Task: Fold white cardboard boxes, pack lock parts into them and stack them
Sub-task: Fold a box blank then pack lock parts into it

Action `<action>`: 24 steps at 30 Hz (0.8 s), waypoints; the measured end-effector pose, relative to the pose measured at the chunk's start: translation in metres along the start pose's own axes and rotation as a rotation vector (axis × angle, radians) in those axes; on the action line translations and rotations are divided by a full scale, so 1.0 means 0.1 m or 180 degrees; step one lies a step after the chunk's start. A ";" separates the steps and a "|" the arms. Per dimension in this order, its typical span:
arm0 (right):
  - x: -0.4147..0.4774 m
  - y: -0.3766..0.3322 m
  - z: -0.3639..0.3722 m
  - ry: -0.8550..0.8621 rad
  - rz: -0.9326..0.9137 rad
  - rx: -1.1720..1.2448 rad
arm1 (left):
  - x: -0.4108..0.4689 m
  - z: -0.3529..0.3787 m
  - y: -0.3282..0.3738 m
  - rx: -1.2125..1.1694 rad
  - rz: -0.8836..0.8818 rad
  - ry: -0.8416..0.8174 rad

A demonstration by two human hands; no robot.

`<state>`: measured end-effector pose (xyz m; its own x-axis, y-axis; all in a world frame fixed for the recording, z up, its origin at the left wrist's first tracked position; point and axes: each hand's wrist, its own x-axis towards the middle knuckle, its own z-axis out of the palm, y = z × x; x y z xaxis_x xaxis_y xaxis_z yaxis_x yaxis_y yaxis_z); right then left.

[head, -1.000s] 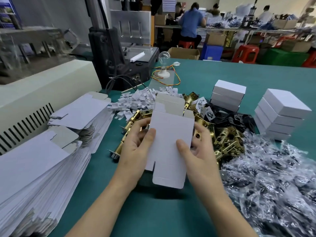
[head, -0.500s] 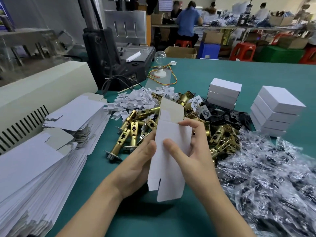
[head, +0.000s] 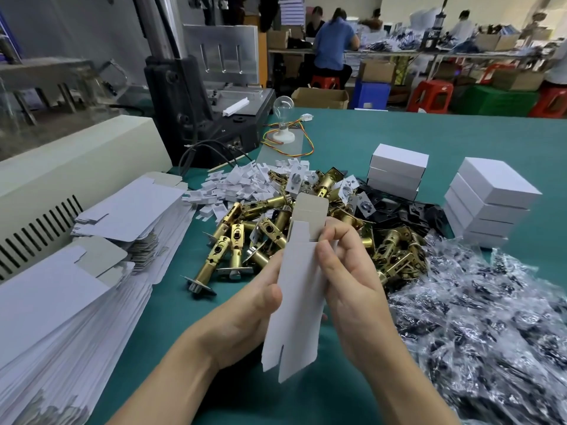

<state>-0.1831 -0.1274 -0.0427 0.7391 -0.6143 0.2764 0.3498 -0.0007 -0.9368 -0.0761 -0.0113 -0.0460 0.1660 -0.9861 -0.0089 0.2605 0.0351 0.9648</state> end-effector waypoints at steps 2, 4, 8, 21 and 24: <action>0.01 -0.03 0.00 0.0009 0.0002 -0.0070 | -0.02 0.01 0.02 0.0106 -0.0134 -0.0033; 0.01 -0.03 -0.02 0.0024 -0.0044 -0.0253 | -0.03 0.02 0.07 0.0110 -0.0181 -0.0069; 0.02 -0.02 -0.07 0.0140 -0.0071 -0.0332 | -0.03 0.09 0.22 0.0149 -0.0215 -0.0288; 0.02 -0.09 -0.06 -0.0169 0.0055 0.0500 | 0.02 -0.11 0.03 -0.0367 0.0192 0.0133; 0.04 -0.05 -0.07 -0.0238 0.0258 0.0536 | 0.03 -0.11 -0.03 -0.0491 0.0203 0.0090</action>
<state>-0.1856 -0.1355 -0.0387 0.8073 -0.5466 0.2225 0.3740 0.1822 -0.9094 -0.0656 -0.0121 -0.0514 0.2131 -0.9761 0.0416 0.3912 0.1242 0.9119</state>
